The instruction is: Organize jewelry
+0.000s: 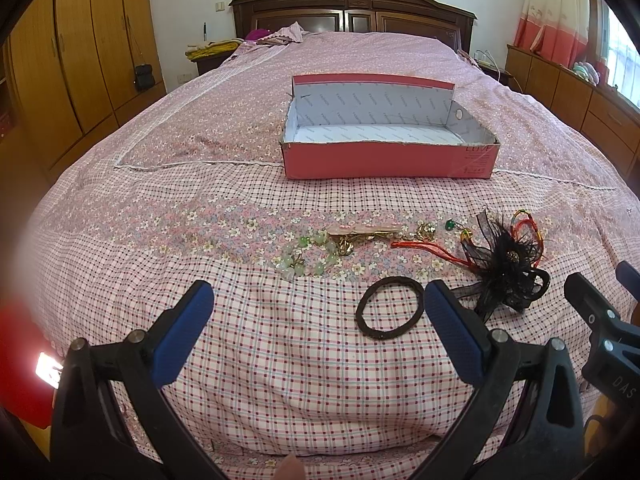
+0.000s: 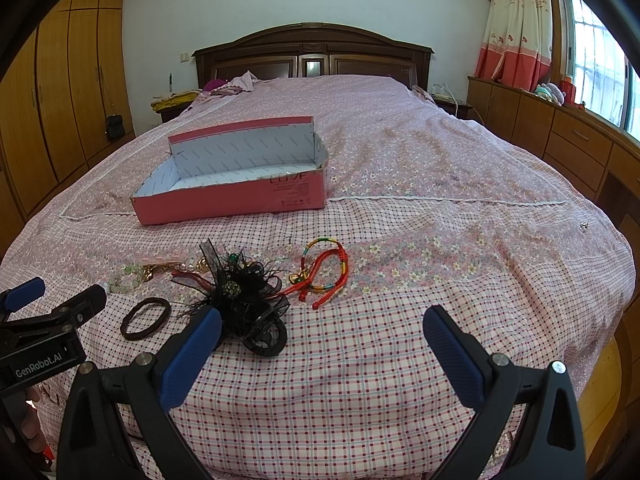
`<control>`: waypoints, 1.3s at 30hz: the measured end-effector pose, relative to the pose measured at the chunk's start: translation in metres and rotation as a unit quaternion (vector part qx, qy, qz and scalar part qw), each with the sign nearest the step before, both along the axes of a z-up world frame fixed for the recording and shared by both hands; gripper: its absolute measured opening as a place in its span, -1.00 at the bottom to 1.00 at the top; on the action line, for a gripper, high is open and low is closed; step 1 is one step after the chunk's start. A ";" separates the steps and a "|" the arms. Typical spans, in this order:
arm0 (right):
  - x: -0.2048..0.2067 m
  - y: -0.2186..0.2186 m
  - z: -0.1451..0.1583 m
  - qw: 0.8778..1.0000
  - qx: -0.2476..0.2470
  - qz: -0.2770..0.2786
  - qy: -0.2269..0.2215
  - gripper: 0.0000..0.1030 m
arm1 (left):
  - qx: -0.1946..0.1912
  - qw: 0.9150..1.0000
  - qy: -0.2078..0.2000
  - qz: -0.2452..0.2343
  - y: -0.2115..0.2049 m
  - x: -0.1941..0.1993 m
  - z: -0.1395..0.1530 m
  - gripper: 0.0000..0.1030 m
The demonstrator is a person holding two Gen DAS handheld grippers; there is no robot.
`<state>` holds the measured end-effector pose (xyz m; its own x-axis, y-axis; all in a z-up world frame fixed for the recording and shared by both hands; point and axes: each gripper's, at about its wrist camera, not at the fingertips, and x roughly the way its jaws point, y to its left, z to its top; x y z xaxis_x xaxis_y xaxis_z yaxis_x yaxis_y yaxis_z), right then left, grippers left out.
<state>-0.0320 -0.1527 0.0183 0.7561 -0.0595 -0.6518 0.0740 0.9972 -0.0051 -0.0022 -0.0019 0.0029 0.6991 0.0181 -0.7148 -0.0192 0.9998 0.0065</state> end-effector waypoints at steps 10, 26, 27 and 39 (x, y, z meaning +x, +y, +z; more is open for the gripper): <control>0.000 0.000 0.001 1.000 0.000 0.000 0.000 1.00 | 0.000 1.000 0.000 -0.001 -0.001 0.001 0.001 0.91; 0.001 0.000 0.000 1.000 0.000 0.000 0.000 1.00 | 0.000 1.000 0.001 0.000 -0.001 0.003 0.002 0.91; 0.001 0.000 0.000 1.000 0.000 0.000 0.000 1.00 | 0.000 1.000 0.001 0.000 0.000 0.003 0.002 0.91; 0.002 0.002 0.000 1.000 0.003 0.009 0.005 1.00 | -0.004 1.000 0.007 -0.006 0.006 0.007 -0.001 0.91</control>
